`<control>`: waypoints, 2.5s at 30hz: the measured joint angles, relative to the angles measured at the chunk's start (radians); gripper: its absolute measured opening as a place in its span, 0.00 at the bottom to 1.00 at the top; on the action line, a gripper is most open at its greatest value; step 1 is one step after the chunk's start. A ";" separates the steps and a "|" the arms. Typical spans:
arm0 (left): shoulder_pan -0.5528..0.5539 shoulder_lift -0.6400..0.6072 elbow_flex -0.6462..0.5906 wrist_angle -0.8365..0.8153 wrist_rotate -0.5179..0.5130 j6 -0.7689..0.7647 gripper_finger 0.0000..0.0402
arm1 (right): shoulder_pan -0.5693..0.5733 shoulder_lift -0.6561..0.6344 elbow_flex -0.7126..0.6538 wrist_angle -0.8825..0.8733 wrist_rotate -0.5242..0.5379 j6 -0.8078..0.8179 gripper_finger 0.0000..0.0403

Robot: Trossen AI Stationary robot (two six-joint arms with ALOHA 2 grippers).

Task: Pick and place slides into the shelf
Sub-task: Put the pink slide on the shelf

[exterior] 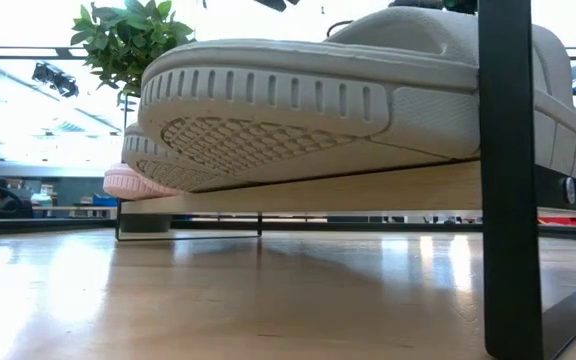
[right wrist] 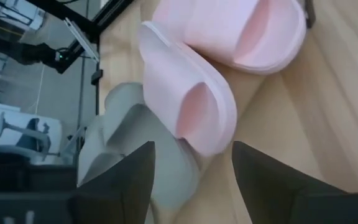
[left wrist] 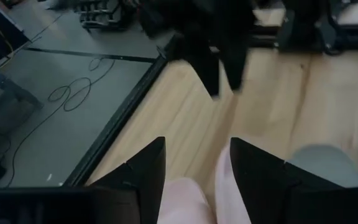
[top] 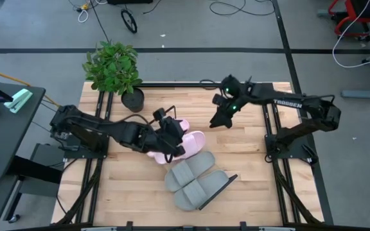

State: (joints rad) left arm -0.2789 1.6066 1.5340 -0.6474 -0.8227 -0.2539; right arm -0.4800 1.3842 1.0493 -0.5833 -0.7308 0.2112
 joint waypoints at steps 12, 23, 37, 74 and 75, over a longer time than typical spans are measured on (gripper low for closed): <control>0.057 -0.112 -0.151 0.290 0.138 0.004 0.39 | 0.044 0.009 -0.208 0.281 0.060 0.038 0.55; 0.092 -0.284 -0.354 0.484 0.167 -0.023 0.32 | 0.049 0.100 -0.208 0.387 0.039 0.031 0.55; 0.076 -0.359 -0.460 0.514 0.182 -0.080 0.29 | 0.074 0.220 -0.208 0.506 -0.005 0.061 0.52; 0.072 -0.359 -0.459 0.501 0.182 -0.072 0.23 | 0.061 0.235 -0.208 0.502 -0.162 0.155 0.08; 0.072 -0.359 -0.459 0.501 0.182 -0.072 0.23 | 0.061 0.235 -0.208 0.502 -0.162 0.155 0.08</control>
State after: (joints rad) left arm -0.2073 1.2480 1.0748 -0.1463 -0.6411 -0.3260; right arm -0.4191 1.6196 0.8413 -0.0814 -0.8928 0.3664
